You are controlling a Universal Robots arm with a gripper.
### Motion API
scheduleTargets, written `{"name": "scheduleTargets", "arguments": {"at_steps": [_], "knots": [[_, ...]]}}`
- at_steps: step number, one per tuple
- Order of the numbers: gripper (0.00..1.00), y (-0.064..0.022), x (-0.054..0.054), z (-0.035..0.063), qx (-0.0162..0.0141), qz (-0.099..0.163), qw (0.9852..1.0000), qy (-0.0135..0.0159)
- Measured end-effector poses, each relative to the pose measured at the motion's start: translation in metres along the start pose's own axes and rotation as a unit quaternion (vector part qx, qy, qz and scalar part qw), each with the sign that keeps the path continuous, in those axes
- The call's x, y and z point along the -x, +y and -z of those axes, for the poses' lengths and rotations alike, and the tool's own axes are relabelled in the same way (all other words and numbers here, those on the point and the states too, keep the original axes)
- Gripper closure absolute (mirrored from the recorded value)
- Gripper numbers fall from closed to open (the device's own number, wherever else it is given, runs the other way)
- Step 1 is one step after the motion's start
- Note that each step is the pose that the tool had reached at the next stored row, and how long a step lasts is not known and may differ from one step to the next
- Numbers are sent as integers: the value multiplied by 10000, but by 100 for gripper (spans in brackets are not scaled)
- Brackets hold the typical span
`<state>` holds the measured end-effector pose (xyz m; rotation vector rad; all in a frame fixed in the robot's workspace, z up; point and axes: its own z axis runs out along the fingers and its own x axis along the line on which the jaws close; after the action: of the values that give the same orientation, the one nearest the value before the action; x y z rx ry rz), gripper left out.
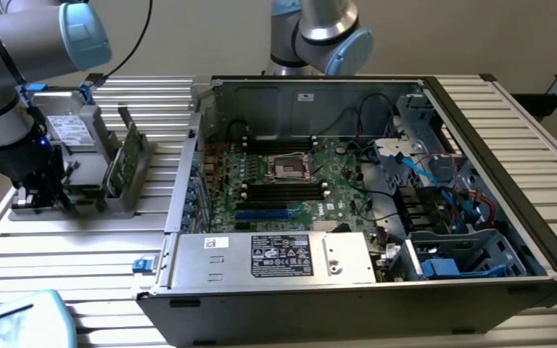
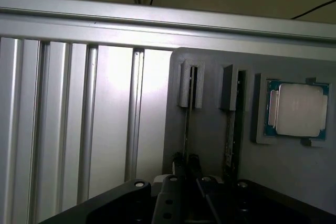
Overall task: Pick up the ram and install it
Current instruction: 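Pick up the ram and move it above insertion slot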
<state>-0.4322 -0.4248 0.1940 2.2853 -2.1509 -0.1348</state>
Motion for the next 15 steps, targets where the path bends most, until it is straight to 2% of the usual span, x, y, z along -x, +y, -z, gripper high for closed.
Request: {"name": "scheduleTargets", "arguments": {"at_steps": [5,15], "knots": [[86,0,0,7,0,0,10000,-1],[86,8,8,131,0,0,10000,-1]]}}
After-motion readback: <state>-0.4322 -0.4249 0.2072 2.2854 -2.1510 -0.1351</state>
